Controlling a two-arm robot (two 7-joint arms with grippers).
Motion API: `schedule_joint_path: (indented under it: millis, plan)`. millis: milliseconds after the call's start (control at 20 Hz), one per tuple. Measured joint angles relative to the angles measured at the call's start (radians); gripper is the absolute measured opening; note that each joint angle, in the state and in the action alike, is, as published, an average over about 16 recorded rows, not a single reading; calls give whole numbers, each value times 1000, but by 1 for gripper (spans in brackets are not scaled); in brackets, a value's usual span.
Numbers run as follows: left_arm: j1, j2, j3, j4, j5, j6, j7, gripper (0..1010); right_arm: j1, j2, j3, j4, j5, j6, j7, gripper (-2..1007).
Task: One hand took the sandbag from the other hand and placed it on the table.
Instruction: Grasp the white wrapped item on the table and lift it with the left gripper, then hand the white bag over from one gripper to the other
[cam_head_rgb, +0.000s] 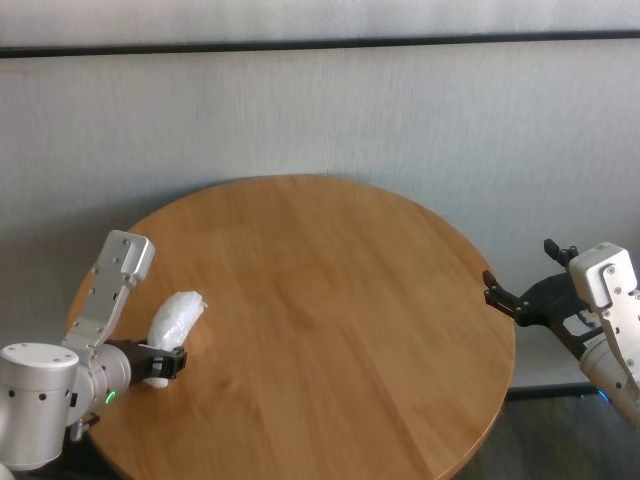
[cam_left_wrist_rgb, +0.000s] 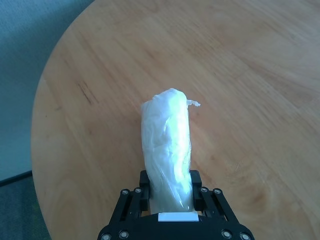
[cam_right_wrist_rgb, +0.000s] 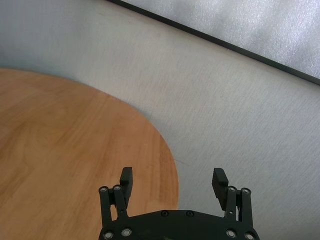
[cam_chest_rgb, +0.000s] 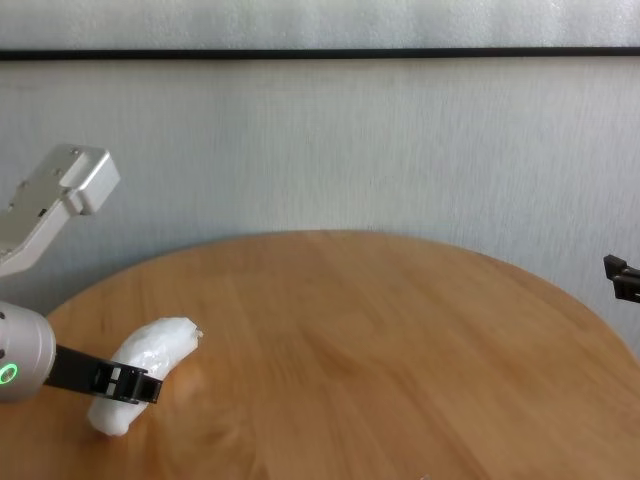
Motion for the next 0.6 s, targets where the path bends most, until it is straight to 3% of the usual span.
schedule_joint_path:
  millis: [600]
  plan:
    - [0, 0, 0, 0, 0, 0, 0, 444, 0, 0, 0, 0, 0, 0, 0, 1000]
